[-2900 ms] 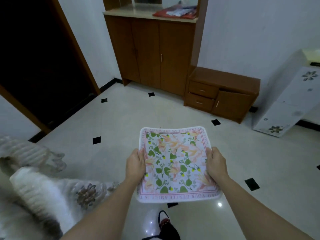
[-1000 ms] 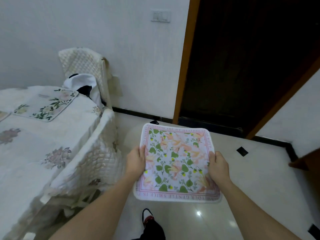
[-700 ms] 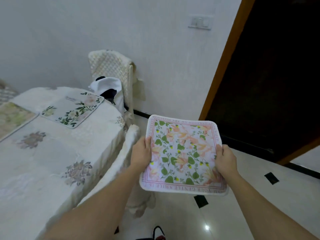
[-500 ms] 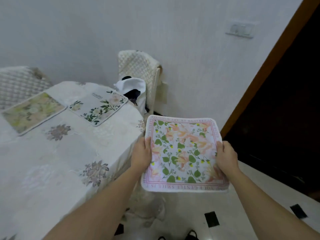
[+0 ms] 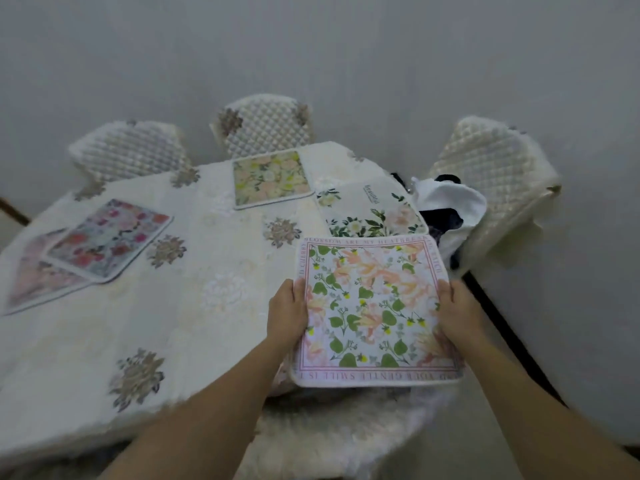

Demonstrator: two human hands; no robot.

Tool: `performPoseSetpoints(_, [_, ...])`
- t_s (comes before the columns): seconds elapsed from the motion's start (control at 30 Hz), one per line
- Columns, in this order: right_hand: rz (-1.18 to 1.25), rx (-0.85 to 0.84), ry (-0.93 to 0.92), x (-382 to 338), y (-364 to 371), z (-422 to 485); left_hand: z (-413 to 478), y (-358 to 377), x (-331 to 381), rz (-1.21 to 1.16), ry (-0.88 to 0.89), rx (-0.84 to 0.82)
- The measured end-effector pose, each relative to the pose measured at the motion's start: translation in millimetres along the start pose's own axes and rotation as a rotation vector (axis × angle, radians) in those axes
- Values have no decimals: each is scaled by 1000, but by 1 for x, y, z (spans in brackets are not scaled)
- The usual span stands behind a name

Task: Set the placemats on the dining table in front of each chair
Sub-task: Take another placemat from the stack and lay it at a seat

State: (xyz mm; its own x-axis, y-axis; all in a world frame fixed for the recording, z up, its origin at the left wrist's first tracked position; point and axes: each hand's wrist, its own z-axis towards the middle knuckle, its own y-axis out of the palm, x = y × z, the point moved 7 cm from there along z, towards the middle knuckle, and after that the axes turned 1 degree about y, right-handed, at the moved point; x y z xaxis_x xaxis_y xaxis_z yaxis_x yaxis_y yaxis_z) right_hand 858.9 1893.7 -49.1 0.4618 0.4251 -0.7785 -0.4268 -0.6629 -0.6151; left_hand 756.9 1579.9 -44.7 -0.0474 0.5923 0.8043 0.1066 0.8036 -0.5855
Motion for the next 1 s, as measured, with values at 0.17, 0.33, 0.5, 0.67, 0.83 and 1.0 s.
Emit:
performPoseSetpoints(0.17, [-22, -149, -105, -39, 67, 43, 23, -35, -35, 23, -155, 141])
performPoseSetpoints(0.33, [-76, -243, -126, -55, 123, 61, 38, -52, -78, 25, -307, 177])
performPoseSetpoints(0.5, [-94, -305, -136, -62, 173, 73, 57, -64, -124, -50, -398, 186])
performPoseSetpoints(0.67, [-139, -351, -91, -56, 213, 86, 79, -59, -167, -161, -476, 164])
performPoseSetpoints(0.83, [-191, -433, -15, -34, 239, 90, 90, -50, -201, -177, -542, 137])
performPoseSetpoints(1.0, [-234, -442, 5, -24, 244, 95, 90, -49, -216, -162, -581, 124])
